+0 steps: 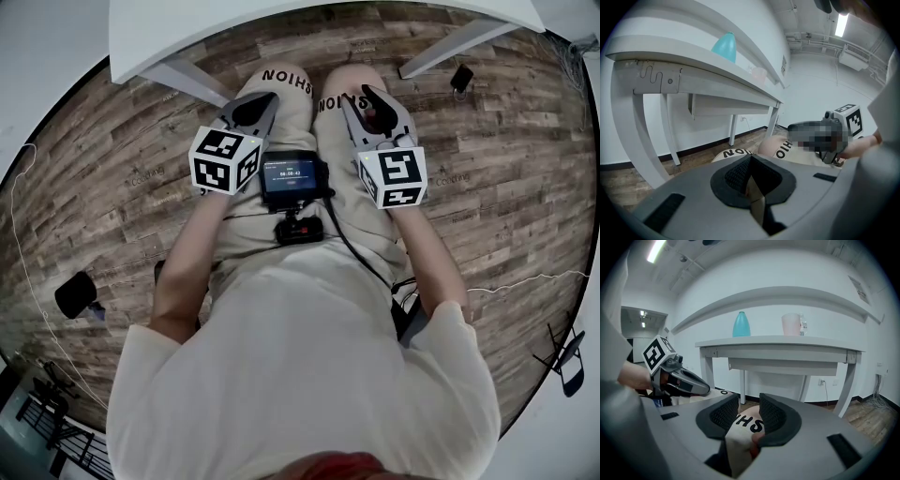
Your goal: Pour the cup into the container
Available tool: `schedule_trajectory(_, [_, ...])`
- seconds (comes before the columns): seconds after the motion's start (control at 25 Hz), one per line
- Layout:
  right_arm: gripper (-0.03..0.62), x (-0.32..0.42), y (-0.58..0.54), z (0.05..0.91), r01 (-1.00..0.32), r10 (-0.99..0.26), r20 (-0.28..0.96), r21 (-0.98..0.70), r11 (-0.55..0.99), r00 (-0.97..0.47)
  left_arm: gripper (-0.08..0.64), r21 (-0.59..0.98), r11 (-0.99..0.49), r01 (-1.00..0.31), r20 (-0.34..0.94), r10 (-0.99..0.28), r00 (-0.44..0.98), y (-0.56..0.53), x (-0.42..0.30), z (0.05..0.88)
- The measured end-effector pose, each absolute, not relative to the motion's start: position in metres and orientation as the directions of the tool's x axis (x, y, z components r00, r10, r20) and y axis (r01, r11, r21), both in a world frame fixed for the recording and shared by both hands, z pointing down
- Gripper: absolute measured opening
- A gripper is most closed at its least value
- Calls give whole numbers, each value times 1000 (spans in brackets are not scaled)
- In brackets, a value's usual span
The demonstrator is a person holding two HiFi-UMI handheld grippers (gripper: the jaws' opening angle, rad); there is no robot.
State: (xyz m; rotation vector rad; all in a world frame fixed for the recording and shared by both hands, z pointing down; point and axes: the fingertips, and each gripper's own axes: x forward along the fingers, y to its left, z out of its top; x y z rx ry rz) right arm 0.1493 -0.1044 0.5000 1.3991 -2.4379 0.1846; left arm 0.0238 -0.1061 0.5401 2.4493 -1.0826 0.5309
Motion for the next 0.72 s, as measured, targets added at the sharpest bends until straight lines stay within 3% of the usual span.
schedule_trajectory(0.72, [138, 138, -108, 503, -844, -802, 344, 47, 534, -489, 11, 179, -594, -784, 502, -631, 592, -107, 10, 539])
